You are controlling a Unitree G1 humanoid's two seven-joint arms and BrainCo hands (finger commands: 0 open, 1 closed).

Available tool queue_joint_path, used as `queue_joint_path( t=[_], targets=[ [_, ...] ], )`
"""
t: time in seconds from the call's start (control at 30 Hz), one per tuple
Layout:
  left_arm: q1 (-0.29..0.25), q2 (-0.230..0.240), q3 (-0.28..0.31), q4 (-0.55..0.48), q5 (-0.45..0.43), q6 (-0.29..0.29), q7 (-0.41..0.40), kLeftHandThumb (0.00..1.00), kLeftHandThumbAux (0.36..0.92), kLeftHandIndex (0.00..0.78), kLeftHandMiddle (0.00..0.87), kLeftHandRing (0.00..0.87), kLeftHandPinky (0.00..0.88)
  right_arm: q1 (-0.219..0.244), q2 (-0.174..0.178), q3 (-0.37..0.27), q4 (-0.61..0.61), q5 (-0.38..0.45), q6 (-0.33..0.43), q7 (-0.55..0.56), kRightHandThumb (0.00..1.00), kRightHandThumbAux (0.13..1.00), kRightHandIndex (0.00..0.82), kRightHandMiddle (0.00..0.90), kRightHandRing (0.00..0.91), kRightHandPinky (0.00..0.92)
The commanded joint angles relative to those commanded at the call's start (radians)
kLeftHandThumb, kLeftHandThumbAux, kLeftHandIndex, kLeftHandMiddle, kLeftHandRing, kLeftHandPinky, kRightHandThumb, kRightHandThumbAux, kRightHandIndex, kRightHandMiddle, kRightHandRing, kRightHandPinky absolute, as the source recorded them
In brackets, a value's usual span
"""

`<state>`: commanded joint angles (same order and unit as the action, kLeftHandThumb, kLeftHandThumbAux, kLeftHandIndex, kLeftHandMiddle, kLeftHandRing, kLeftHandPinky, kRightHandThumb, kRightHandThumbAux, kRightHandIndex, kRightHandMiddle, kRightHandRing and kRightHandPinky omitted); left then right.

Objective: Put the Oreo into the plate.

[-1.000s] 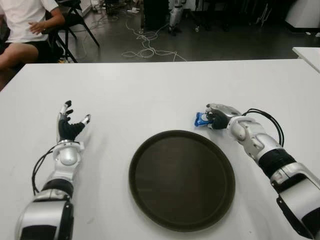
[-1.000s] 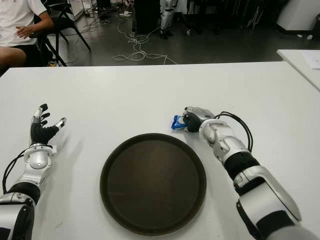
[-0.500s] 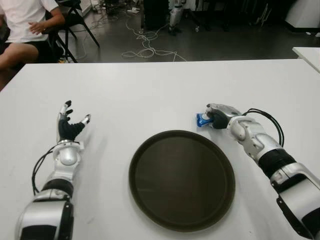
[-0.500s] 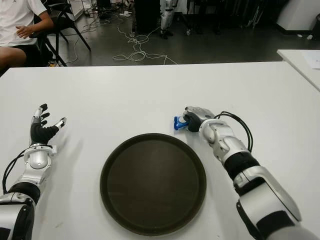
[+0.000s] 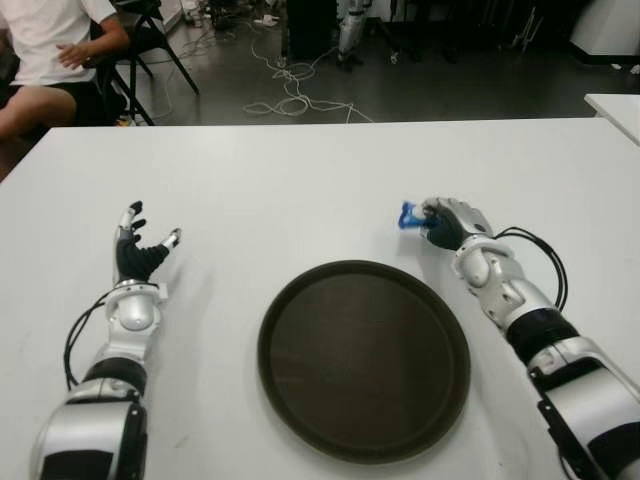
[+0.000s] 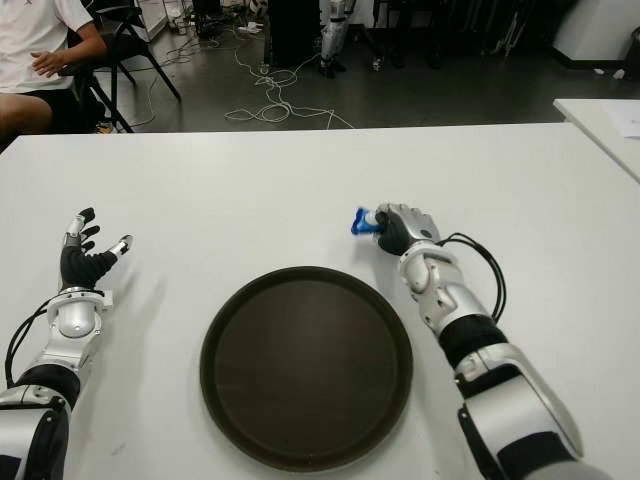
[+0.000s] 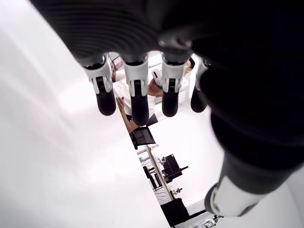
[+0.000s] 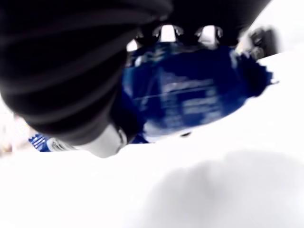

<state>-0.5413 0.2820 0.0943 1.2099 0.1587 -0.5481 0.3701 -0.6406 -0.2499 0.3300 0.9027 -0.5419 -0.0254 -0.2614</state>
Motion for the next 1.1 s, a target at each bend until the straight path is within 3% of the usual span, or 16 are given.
queue_joint_path(
  t=[0.4,1.1],
  targets=[
    [0.0,0.0,-0.001,0.001,-0.002,0.004,0.002,0.021,0.787,0.072,0.108,0.102,0.11,0.0,0.02,-0.051,0.041,0.066,-0.082,-0.042,0.701,0.724,0.44,0.799,0.793,0.779],
    [-0.004,0.003,-0.006,0.004,0.005,0.017,0.007,0.017,0.753,0.077,0.113,0.111,0.114,-0.01,0.025,-0.064,0.074,0.073,-0.113,-0.051,0.699,0.726,0.439,0.795,0.791,0.773]
  ],
)
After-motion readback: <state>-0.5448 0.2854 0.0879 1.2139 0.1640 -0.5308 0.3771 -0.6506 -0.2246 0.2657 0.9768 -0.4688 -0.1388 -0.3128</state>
